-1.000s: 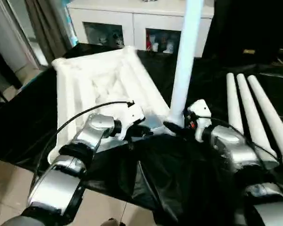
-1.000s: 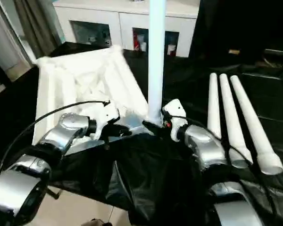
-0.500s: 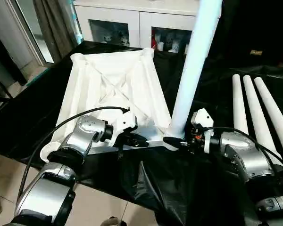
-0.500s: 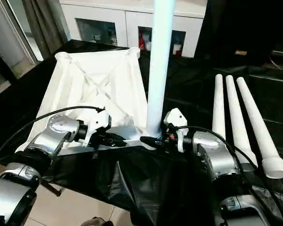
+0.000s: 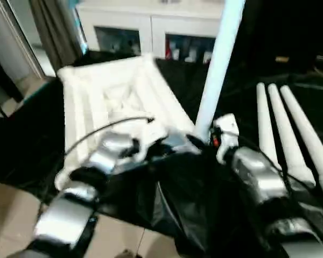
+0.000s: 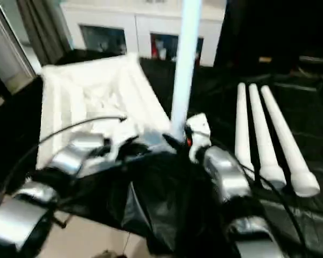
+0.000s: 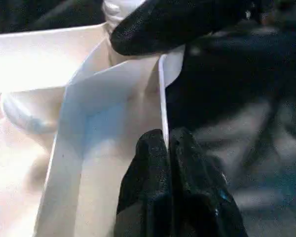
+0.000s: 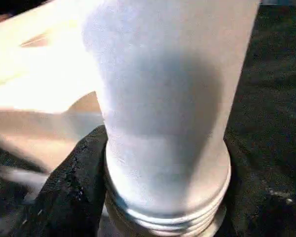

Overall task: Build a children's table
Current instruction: Rotate leg to tighten

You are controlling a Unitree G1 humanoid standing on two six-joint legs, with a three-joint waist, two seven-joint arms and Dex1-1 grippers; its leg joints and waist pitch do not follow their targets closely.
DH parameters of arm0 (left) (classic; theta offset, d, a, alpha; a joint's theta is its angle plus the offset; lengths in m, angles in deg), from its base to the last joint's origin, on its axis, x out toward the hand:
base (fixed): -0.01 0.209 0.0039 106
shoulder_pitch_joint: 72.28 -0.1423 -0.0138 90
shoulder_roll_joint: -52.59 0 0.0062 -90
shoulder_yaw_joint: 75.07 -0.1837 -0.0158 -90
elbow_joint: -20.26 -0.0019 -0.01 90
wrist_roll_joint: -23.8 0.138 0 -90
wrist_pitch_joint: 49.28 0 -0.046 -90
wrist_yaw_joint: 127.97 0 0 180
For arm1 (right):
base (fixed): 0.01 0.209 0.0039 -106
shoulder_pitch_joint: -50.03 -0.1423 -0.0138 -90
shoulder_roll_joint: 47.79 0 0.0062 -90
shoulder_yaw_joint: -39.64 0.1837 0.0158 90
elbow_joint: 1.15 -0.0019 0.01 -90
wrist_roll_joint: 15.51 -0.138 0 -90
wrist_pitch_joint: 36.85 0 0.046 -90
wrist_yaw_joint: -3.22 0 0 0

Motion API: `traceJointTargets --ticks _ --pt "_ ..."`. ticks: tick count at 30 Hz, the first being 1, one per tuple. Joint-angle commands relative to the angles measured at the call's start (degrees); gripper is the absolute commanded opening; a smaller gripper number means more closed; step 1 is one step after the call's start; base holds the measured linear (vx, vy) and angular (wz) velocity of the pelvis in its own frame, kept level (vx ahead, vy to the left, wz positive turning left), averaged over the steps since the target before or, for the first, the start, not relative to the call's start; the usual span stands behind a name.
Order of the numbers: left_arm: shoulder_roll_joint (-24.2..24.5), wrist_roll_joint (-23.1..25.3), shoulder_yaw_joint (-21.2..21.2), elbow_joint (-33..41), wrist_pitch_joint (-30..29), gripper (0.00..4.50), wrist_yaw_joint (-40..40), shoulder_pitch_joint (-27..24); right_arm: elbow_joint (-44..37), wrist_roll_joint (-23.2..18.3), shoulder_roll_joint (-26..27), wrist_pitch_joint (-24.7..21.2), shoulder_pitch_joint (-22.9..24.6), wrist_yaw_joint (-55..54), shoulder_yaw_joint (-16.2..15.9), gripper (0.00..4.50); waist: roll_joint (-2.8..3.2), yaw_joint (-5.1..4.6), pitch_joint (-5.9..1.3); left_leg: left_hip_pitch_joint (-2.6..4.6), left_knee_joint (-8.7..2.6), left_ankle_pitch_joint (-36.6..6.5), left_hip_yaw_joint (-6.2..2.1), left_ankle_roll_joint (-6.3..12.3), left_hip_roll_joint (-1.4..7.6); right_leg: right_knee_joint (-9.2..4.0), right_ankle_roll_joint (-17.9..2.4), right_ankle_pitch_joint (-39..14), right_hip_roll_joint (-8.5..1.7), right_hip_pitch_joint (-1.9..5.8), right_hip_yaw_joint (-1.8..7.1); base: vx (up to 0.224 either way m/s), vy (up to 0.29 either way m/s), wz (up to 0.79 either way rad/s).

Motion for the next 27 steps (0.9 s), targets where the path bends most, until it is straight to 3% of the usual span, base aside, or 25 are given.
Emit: traceJointTargets --ticks 1,3,6,7,8,9,16,17,21,23,27 --pt "-2.02 -0.51 2.44 -2.02 -1.81 0.0 -8.46 2.09 6.24 -0.01 2.34 -1.03 -0.24 -7.97 2.34 2.77 -0.62 -0.67 -3.09 1.34 -4.59 -16.43 -2.04 0.57 3.32 -5.55 -10.52 -24.27 -5.03 2.0 2.77 0.0 0.0 0.0" --pt "-3.78 -0.47 2.91 -3.58 -2.67 0.0 -12.49 3.36 8.52 0.49 4.15 0.09 -1.84 -11.0 2.45 2.77 -0.57 -0.55 -3.31 1.79 -4.61 -17.11 -2.07 0.21 3.41 -5.78 -10.29 -24.13 -5.01 1.84 2.82 0.0 0.0 0.0" --pt "-6.6 -0.31 3.6 -6.36 -2.78 0.0 -17.9 5.38 12.87 2.2 6.87 2.0 -5.09 -14.3 1.82 2.77 -0.45 -0.47 -3.38 1.84 -4.66 -17.5 -2.03 0.23 3.27 -5.66 -10.84 -22.09 -4.88 1.92 2.92 0.0 0.0 0.0" --pt "-7.12 -0.26 3.5 -6.51 -2.72 0.0 -18.05 5.55 12.87 3.19 7.22 2.44 -5.5 -13.09 0.36 2.77 -0.26 -0.3 -3.43 1.57 -4.68 -16.92 -2.1 0.65 3.31 -5.54 -11.01 -20.58 -5.0 2.15 2.96 0.0 0.0 0.0" --pt "-7.47 -0.22 3.41 -6.61 -2.66 0.0 -18.17 5.66 12.84 3.86 7.45 2.73 -5.76 -12.23 -0.71 2.77 -0.44 -0.38 -3.38 1.44 -4.69 -16.81 -2.01 0.93 3.3 -5.54 -11.07 -20.09 -4.93 2.17 2.93 0.0 0.0 0.0" --pt "-7.74 -0.2 3.15 -6.7 -2.25 0.0 -17.87 5.68 12.51 3.86 7.71 3.65 -5.97 -10.76 -1.13 3.33 -0.55 -0.3 -3.49 1.23 -4.66 -15.92 -2.04 1.47 3.28 -5.28 -11.22 -18.78 -5.0 2.45 2.96 0.0 0.0 0.0" --pt "-6.64 -0.34 2.56 -6.66 0.0 0.0 -14.33 5.04 12.19 3.33 6.16 6.36 -5.94 -5.0 -0.98 3.76 -0.72 -0.75 -3.66 0.6 -4.57 -14.21 -2.14 3.38 3.23 -5.13 -10.99 -18.37 -5.07 2.87 2.7 0.0 0.0 0.0" --pt "-6.12 -0.36 2.51 -6.57 0.47 0.0 -12.99 4.86 11.55 3.22 5.24 6.88 -5.59 -2.37 -1.34 3.76 -0.77 -0.84 -3.67 0.8 -4.45 -14.24 -2.01 3.68 3.22 -5.2 -11.35 -18.17 -5.0 2.67 2.77 0.0 0.0 0.0" --pt "-3.17 -0.4 1.19 -4.4 4.13 0.0 -3.88 2.96 6.27 3.96 -0.31 7.97 -3.04 8.12 -3.83 3.76 -0.86 -0.71 -3.73 0.52 -4.16 -12.13 -1.79 5.48 3.22 -4.92 -12.06 -15.81 -4.85 2.97 2.68 0.0 0.0 0.0" --pt "-1.27 -1.44 0.53 -2.3 4.93 0.0 2.92 1.31 2.28 2.67 -3.41 6.87 -1.63 13.4 -4.04 3.76 -0.89 -0.52 -3.93 0.16 -4.02 -10.32 -1.84 6.38 3.31 -4.43 -12.57 -13.34 -4.86 3.33 2.56 0.0 0.0 0.0" --pt "1.96 -2.69 -0.69 1.01 5.56 0.0 12.27 -1.2 -2.77 1.66 -8.57 5.7 0.42 21.11 -4.89 3.76 -0.57 0.24 -4.4 0.3 -3.58 -6.79 -1.69 8.49 3.9 -3.32 -15.22 -5.81 -4.78 2.95 2.58 0.0 0.0 0.0"
